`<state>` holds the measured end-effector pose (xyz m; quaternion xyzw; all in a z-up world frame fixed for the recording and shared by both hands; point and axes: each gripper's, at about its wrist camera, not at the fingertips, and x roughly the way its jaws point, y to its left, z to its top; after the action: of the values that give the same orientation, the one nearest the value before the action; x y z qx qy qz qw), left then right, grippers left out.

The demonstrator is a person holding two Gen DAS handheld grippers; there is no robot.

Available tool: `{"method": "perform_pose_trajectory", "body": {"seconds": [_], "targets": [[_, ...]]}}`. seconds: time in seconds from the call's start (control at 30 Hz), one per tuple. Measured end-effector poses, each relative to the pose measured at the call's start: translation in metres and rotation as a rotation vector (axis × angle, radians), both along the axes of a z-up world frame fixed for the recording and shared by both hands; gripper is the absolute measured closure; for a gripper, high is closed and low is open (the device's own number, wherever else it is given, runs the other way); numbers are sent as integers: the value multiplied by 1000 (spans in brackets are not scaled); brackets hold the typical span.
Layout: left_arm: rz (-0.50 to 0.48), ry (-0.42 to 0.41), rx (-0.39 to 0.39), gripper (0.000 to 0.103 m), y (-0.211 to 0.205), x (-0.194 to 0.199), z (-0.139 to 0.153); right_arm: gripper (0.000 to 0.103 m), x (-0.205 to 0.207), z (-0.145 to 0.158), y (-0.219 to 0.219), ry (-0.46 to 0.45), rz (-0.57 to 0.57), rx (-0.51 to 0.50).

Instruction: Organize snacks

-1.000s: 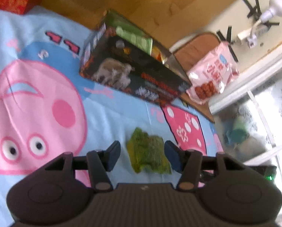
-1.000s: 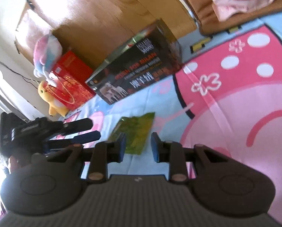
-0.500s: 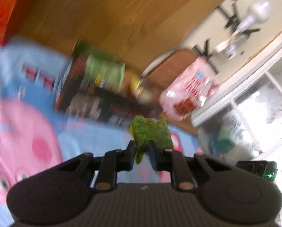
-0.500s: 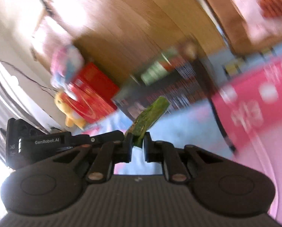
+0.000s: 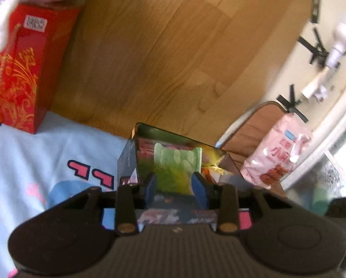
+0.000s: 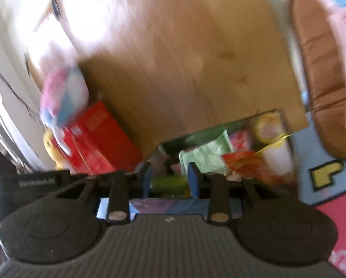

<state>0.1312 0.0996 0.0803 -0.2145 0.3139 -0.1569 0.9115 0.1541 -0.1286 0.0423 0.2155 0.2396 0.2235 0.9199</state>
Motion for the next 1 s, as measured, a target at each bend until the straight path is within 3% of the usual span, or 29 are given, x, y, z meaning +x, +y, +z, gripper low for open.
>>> {"method": "perform_pose_trajectory", "body": {"seconds": [0.1,0.2,0.33,0.43,0.5,0.7,0.83,0.93,1.0], "targets": [[-10,-17,28,70,-9,-29,-5,60,-40,-4,-15,-33,-58,41],[-28,-10,59,70,-24,-60,-13,59,-83,-17,-21,-20,-133,-17],[-33,26,131,70,-39,-96,-31,59,-117,-40,-17,78,-167,-87],[-8,20,244,67,-48,-120,-39,59,-138,-58,-17,163,-174,-110],[4,17,290,65,-51,-133,-41,59,-154,-63,-18,165,-197,-89],[62,11,359,51,-53,-162,-41,56,-178,-50,-11,149,-208,-94],[90,0,394,41,-52,-174,-40,45,-196,-47,-4,118,-199,-100],[100,-4,412,35,-52,-182,-41,43,-205,-48,1,115,-191,-92],[100,-8,415,24,-53,-186,-42,43,-209,-48,4,120,-185,-91]]}}
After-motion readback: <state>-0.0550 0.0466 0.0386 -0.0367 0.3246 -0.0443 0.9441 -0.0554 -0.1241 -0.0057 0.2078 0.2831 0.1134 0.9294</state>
